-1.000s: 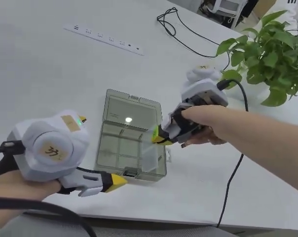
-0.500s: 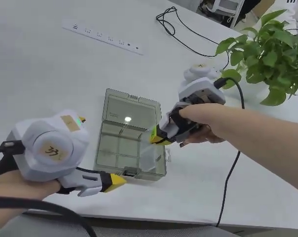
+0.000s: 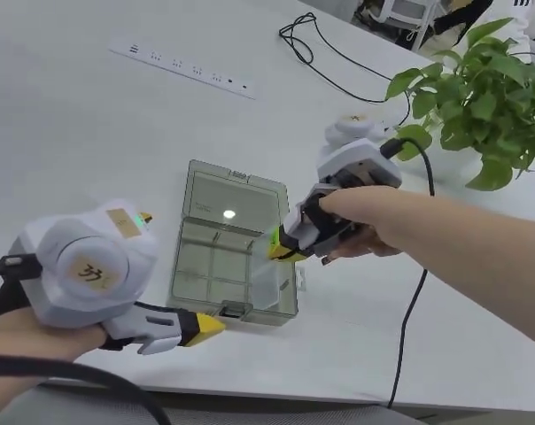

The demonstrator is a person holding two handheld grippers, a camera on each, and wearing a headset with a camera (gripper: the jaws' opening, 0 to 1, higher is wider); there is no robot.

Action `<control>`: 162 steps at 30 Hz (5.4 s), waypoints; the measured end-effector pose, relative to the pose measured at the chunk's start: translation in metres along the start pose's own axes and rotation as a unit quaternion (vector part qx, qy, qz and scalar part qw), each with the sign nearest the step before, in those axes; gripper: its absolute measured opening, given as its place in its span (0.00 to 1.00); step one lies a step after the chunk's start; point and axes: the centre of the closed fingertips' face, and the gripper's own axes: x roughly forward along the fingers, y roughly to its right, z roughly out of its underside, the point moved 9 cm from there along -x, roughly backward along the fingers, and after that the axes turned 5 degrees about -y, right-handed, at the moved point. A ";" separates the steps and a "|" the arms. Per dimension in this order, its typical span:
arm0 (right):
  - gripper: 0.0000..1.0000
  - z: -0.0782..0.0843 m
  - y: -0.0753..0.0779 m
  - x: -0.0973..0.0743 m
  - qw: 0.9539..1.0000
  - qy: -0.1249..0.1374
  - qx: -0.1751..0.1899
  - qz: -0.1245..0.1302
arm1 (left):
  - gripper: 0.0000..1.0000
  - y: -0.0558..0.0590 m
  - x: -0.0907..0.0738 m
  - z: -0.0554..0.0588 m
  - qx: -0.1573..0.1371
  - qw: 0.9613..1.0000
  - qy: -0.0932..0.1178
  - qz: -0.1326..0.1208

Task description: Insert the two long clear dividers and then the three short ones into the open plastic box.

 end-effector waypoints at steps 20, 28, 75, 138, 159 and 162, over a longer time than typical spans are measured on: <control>0.02 -0.001 -0.014 0.012 0.998 0.006 -0.033 0.044 | 0.96 -0.001 0.001 0.000 0.001 1.000 -0.003 0.004; 0.02 -0.002 -0.016 0.022 0.997 0.004 -0.045 0.056 | 0.95 -0.003 0.000 0.002 -0.003 1.000 -0.004 0.003; 0.63 0.004 -0.016 0.015 0.990 0.085 -0.107 -0.034 | 0.95 -0.001 0.003 0.010 -0.005 0.999 -0.031 0.005; 1.00 0.103 0.119 -0.051 0.840 0.413 -0.340 -0.092 | 0.88 -0.056 -0.040 0.021 -0.174 0.965 -0.154 -0.122; 0.96 0.112 0.131 -0.050 0.841 0.408 -0.348 -0.068 | 0.39 -0.102 -0.023 0.038 -0.146 0.917 -0.346 -0.133; 0.95 0.112 0.129 -0.051 0.842 0.409 -0.345 -0.066 | 0.38 -0.104 -0.023 0.040 -0.150 0.918 -0.342 -0.134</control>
